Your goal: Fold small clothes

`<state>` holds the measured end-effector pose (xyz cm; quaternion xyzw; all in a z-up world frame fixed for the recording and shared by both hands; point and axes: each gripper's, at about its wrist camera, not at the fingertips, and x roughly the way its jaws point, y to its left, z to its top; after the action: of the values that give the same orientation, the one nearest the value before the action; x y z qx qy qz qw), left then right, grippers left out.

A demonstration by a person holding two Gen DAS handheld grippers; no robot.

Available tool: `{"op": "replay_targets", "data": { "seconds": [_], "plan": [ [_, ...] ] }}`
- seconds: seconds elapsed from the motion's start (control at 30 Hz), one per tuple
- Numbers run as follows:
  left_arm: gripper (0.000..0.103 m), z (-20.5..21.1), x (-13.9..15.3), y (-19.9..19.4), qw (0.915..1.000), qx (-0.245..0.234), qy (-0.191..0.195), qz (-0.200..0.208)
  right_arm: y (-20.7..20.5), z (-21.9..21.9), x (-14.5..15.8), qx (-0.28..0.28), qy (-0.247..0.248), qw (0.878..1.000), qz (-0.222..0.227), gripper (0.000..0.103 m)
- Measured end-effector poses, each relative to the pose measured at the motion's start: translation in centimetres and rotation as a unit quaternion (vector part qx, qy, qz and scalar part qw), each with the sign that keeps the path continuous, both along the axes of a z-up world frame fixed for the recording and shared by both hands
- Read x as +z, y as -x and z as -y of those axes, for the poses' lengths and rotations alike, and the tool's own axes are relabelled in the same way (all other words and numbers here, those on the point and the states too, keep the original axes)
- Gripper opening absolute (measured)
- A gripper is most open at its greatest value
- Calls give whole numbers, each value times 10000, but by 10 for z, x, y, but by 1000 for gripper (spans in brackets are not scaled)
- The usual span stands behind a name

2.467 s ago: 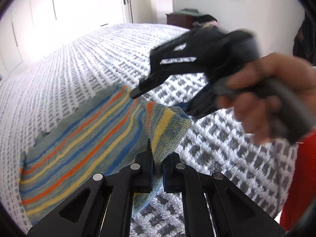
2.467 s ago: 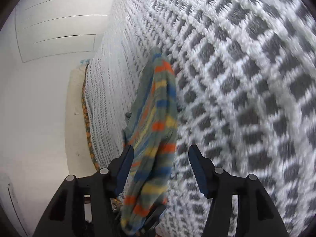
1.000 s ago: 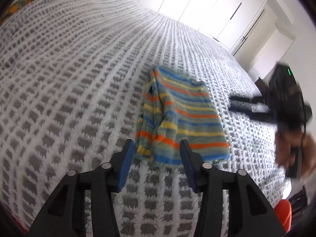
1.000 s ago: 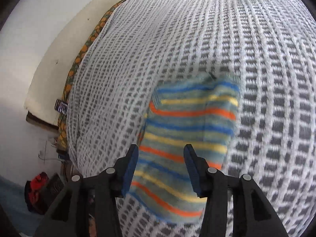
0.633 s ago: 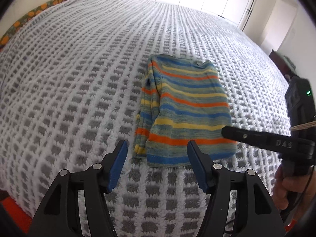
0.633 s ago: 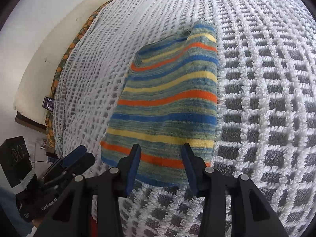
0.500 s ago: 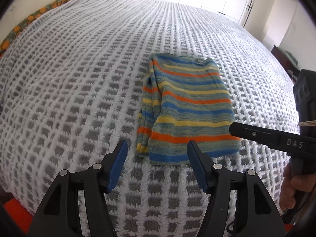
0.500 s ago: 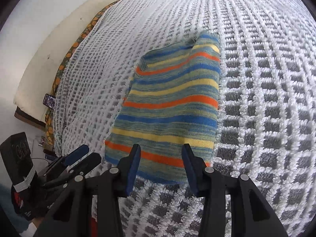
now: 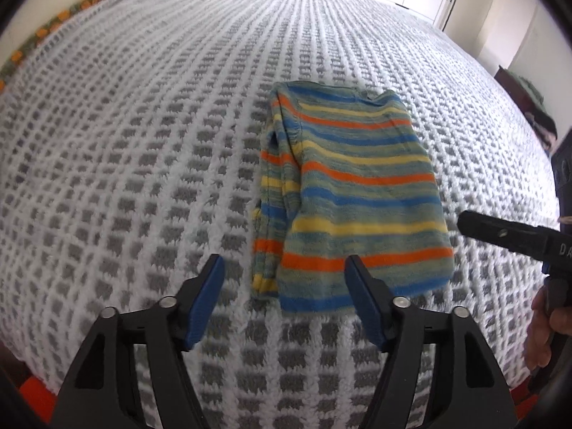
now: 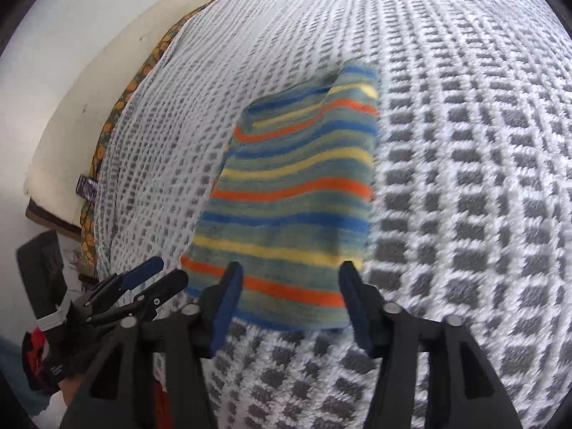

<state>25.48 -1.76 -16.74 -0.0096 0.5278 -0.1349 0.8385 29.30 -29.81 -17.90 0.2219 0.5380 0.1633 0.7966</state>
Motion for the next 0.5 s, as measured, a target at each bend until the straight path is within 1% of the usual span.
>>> {"op": "replay_targets", "data": {
  "seconds": [0.03,0.1,0.17,0.23,0.3,0.37,0.4,0.47,0.5],
  "plan": [
    [81,-6,-3,-11,9996,35,241,-162,-5,12,0,-150,-102,9998,-22,63],
    [81,-20,-14,-39,9949,147,843,-540,-19,35,-4,-478,-380,9980,-136,63],
    [81,-25,-28,-65,9888,165,1105,-987,-36,58,-13,-746,-729,9942,-272,63],
    [81,-20,-39,-81,9819,-56,1351,-1328,-52,70,-22,-876,-884,9912,-448,63],
    [81,-13,-47,-92,9785,-222,1429,-1467,-63,74,-30,-842,-1114,9887,-547,63],
    [81,-7,-53,-97,9775,-278,1385,-1566,-70,71,-36,-750,-1291,9865,-677,63],
    [80,-6,-53,-97,9780,-278,1322,-1589,-70,67,-37,-661,-1297,9866,-740,63],
    [79,-5,-48,-95,9801,-280,1300,-1476,-62,56,-34,-414,-1204,9886,-806,63],
    [79,-7,-43,-91,9835,-249,1189,-1341,-55,50,-30,-279,-1103,9903,-801,63]
  ]
}}
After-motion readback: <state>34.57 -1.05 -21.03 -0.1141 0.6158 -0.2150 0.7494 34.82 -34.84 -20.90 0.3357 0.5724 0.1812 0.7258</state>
